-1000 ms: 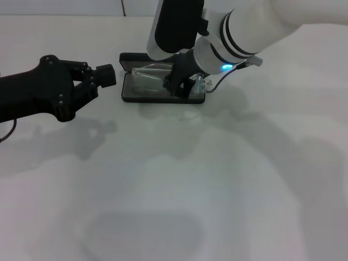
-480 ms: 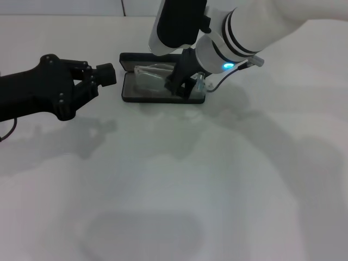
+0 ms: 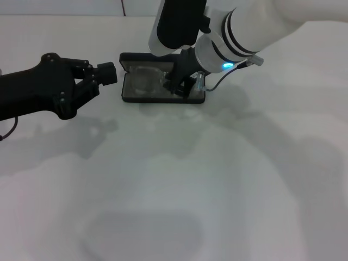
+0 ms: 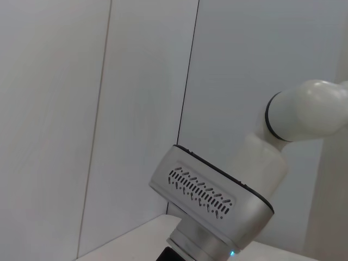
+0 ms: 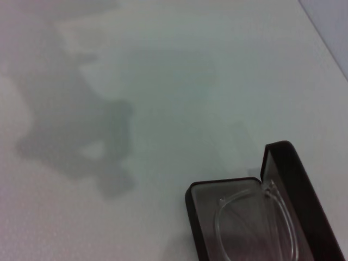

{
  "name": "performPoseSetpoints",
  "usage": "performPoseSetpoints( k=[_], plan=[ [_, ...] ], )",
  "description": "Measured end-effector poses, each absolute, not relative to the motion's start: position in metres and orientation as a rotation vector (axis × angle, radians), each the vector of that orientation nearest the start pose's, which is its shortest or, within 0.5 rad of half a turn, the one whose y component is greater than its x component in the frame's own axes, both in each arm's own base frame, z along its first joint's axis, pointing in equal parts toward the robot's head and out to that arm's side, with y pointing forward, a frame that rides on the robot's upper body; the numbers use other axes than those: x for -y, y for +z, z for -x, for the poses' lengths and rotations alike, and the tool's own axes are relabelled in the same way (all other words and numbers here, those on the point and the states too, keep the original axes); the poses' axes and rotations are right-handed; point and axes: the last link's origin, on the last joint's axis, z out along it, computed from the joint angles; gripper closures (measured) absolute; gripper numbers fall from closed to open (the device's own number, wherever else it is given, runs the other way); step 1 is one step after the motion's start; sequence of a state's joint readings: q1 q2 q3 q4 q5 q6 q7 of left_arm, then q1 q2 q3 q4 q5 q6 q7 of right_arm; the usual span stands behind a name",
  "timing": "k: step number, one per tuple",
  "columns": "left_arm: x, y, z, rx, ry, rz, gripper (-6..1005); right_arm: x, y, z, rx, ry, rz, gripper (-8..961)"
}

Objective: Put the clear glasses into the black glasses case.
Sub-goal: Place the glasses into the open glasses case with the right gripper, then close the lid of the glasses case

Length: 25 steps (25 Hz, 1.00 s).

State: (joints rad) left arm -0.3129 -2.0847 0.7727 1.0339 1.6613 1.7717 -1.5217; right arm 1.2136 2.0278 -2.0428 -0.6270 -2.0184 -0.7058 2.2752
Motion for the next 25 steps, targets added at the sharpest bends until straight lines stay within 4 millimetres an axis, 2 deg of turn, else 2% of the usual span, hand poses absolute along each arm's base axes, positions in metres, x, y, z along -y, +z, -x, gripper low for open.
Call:
performPoseSetpoints(
  k=[6, 11, 15, 19, 25],
  plan=[
    [-0.292, 0.074, 0.240, 0.436, -0.992, 2.603, 857, -0.419, -0.130, -0.051, 0.051, -0.259, 2.755, 825],
    [-0.294, 0.085, 0.243, 0.431, -1.015, 2.540, 856, -0.407, -0.122, -0.050, -0.002, -0.074, 2.770, 825],
    [-0.309, 0.094, 0.237, 0.420, -1.052, 2.471, 855, -0.394, -0.093, -0.076, -0.127, 0.151, 2.707, 826],
    [-0.349, 0.091, 0.225, 0.539, -1.041, 2.388, 854, -0.378, -0.057, -0.124, -0.323, 0.356, 2.591, 826],
    [-0.399, 0.064, 0.205, 0.603, -0.841, 2.382, 852, -0.360, -0.042, -0.160, -0.483, 0.559, 2.518, 827]
  ],
)
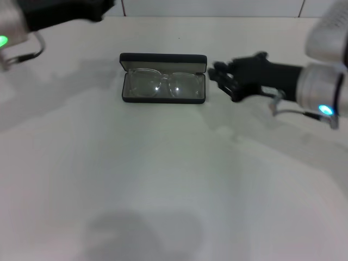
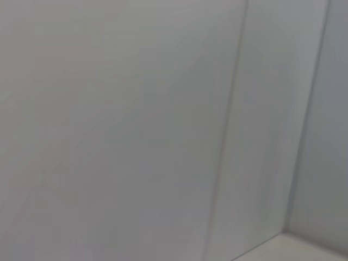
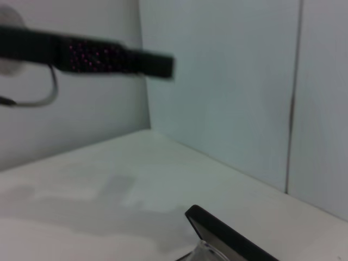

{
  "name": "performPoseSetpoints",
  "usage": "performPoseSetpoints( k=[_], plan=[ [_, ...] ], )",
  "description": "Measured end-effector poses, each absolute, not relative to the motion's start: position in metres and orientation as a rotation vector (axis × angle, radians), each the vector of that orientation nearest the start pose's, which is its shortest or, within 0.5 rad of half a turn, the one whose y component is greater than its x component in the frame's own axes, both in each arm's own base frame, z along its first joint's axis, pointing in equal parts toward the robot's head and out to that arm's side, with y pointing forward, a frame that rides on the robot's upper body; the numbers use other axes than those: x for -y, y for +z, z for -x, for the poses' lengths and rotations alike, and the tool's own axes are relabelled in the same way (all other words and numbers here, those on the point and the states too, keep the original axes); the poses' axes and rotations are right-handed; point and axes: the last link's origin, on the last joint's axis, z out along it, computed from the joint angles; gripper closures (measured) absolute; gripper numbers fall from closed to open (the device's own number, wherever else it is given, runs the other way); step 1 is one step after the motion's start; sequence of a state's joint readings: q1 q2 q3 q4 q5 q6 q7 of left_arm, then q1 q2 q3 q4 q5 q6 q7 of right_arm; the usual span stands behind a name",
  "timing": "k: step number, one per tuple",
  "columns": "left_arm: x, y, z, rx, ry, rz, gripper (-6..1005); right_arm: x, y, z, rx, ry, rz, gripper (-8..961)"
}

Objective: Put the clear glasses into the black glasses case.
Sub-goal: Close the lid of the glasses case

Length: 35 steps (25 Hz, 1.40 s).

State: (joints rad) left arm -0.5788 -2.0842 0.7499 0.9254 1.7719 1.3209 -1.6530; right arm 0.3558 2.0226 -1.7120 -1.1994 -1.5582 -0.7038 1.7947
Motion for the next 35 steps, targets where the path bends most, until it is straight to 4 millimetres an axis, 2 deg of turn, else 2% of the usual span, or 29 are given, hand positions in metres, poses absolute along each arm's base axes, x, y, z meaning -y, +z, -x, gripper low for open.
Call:
performPoseSetpoints(
  k=[4, 8, 18, 35],
  plan=[
    [-0.433, 0.036, 0.188, 0.690, -0.720, 2.376, 851, -0.347, -0.034, -0.182, -0.547, 0.620, 2.495, 827],
    [-0.449, 0.020, 0.191, 0.760, -0.642, 2.322, 850, -0.339, -0.033, -0.189, -0.599, 0.671, 2.520, 827],
    [-0.448, -0.018, 0.223, 0.857, -0.440, 2.260, 848, -0.341, -0.033, -0.182, -0.566, 0.703, 2.535, 828],
    [-0.432, -0.050, 0.235, 0.911, -0.341, 2.329, 844, -0.346, -0.038, -0.181, -0.579, 0.697, 2.549, 827]
  ],
)
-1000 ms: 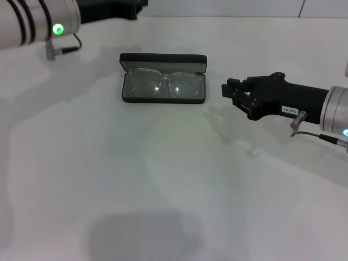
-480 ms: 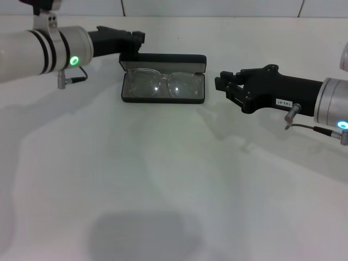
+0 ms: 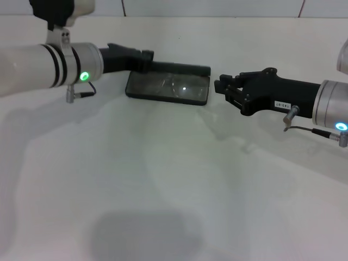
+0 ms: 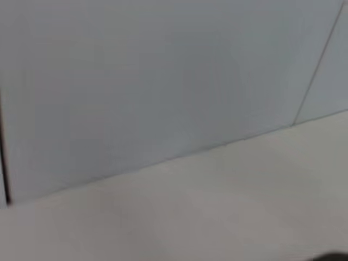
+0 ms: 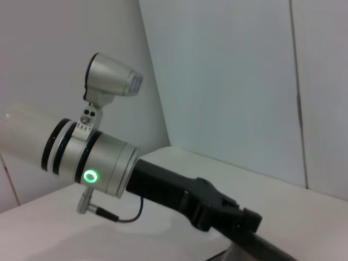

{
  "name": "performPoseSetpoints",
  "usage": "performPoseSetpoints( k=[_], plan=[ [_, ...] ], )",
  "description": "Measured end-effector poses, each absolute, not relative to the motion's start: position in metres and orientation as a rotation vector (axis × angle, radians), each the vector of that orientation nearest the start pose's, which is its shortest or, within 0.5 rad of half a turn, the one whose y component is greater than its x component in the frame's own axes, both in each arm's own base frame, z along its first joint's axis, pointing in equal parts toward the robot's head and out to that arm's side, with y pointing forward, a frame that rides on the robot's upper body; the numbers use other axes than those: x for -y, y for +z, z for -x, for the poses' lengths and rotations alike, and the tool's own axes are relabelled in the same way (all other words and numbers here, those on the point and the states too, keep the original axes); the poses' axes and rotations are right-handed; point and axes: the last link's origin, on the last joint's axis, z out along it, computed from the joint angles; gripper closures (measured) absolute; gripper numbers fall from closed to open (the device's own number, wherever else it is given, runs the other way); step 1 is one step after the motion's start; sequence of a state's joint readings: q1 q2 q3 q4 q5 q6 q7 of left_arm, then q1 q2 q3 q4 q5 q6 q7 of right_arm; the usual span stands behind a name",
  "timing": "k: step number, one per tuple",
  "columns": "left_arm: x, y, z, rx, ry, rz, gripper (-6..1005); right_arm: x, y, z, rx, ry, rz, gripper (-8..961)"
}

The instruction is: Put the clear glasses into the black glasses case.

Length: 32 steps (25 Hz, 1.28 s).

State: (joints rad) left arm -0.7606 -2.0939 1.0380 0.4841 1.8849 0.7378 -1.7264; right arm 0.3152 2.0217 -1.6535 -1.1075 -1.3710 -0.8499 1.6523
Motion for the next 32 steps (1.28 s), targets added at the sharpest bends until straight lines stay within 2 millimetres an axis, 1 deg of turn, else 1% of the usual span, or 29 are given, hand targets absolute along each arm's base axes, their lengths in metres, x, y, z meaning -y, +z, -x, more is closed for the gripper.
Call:
performPoseSetpoints(
  k=[4, 7, 9, 10, 11, 12, 14, 16, 18, 21, 23, 25, 26, 27, 29, 30, 32],
  plan=[
    [-0.423, -0.059, 0.243, 0.949, -0.316, 2.345, 843, -0.347, -0.039, -0.184, -0.606, 0.702, 2.544, 828],
    [-0.418, -0.061, 0.246, 0.972, -0.320, 2.354, 843, -0.348, -0.039, -0.186, -0.613, 0.701, 2.539, 828],
    [-0.414, -0.059, 0.244, 0.960, -0.346, 2.385, 842, -0.349, -0.038, -0.185, -0.607, 0.702, 2.541, 827],
    [-0.411, -0.054, 0.239, 0.922, -0.392, 2.422, 842, -0.349, -0.038, -0.184, -0.596, 0.702, 2.544, 827],
    [-0.405, -0.043, 0.231, 0.850, -0.471, 2.465, 842, -0.350, -0.038, -0.183, -0.581, 0.702, 2.548, 827],
    [-0.404, -0.041, 0.230, 0.836, -0.481, 2.470, 841, -0.350, -0.036, -0.182, -0.563, 0.704, 2.550, 827],
    [-0.388, -0.023, 0.221, 0.684, -0.624, 2.514, 841, -0.350, -0.030, -0.182, -0.523, 0.719, 2.558, 827],
    [-0.373, -0.009, 0.216, 0.562, -0.723, 2.530, 840, -0.349, -0.021, -0.184, -0.479, 0.749, 2.576, 828],
    [-0.359, 0.003, 0.215, 0.477, -0.789, 2.547, 840, -0.345, -0.010, -0.189, -0.444, 0.793, 2.596, 828],
    [-0.343, 0.013, 0.213, 0.416, -0.838, 2.594, 717, -0.342, 0.007, -0.196, -0.434, 0.864, 2.605, 828],
    [-0.330, 0.019, 0.215, 0.386, -0.873, 2.632, 635, -0.339, 0.014, -0.199, -0.416, 0.890, 2.620, 780],
    [-0.327, 0.020, 0.216, 0.382, -0.878, 2.638, 554, -0.336, 0.015, -0.199, -0.370, 0.894, 2.643, 731],
    [-0.316, 0.026, 0.222, 0.379, -0.898, 2.658, 514, -0.334, 0.015, -0.199, -0.341, 0.893, 2.654, 707],
    [-0.313, 0.027, 0.224, 0.382, -0.902, 2.663, 474, -0.332, 0.015, -0.198, -0.310, 0.892, 2.663, 683],
    [-0.305, 0.031, 0.230, 0.387, -0.911, 2.676, 394, -0.328, 0.013, -0.196, -0.242, 0.889, 2.688, 472],
    [-0.301, 0.033, 0.232, 0.391, -0.913, 2.684, 354, -0.326, 0.012, -0.196, -0.216, 0.889, 2.700, 433],
    [-0.294, 0.036, 0.238, 0.398, -0.914, 2.700, 313, -0.322, 0.010, -0.194, -0.190, 0.893, 2.727, 354]
  ],
)
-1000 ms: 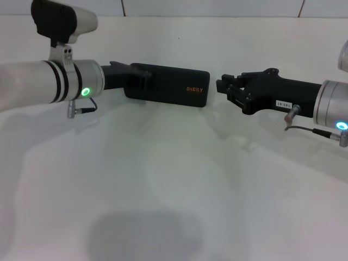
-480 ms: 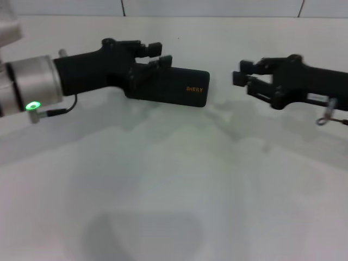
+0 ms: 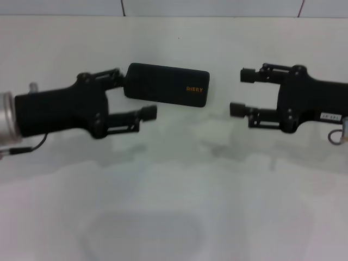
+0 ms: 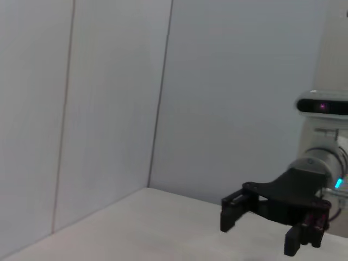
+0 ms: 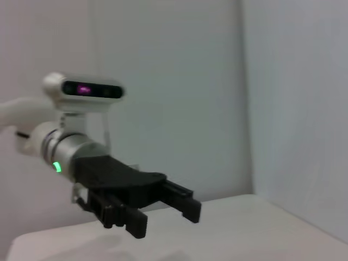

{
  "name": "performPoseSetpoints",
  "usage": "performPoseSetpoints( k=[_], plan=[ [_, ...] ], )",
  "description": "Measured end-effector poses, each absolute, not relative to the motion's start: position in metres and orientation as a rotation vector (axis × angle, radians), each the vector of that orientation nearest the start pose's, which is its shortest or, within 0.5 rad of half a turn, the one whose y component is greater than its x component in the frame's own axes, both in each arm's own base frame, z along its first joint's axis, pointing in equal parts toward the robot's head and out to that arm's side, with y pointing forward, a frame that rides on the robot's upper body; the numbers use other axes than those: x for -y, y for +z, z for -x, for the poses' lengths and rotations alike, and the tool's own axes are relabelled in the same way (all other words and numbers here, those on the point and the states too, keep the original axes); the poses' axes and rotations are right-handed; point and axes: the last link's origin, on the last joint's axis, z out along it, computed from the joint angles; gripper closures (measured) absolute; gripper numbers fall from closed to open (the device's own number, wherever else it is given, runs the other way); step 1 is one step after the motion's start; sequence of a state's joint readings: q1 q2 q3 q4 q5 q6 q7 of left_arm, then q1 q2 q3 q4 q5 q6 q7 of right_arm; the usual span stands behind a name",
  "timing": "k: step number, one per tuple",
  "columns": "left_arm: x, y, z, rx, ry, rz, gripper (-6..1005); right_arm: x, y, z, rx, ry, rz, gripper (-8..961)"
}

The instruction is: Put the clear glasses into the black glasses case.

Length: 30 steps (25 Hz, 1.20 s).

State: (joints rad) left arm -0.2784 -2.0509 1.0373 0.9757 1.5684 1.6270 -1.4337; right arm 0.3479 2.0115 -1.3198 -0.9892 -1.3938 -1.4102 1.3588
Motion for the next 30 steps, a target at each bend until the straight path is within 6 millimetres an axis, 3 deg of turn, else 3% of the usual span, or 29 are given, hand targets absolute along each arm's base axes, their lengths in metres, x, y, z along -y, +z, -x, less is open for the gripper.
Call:
performPoseSetpoints(
  k=[3, 8, 14, 30],
  plan=[
    [-0.285, 0.038, 0.246, 0.417, -0.899, 2.719, 253, -0.317, 0.007, -0.194, -0.173, 0.893, 2.770, 236],
    [-0.276, 0.037, 0.254, 0.440, -0.866, 2.751, 151, -0.311, 0.001, -0.196, -0.156, 0.863, 2.823, 186],
    [-0.273, 0.033, 0.255, 0.449, -0.845, 2.776, 106, -0.308, -0.006, -0.196, -0.149, 0.833, 2.857, 186],
    [-0.270, 0.031, 0.257, 0.457, -0.826, 2.803, 106, -0.310, -0.025, -0.192, -0.134, 0.751, 2.889, 186]
  ],
)
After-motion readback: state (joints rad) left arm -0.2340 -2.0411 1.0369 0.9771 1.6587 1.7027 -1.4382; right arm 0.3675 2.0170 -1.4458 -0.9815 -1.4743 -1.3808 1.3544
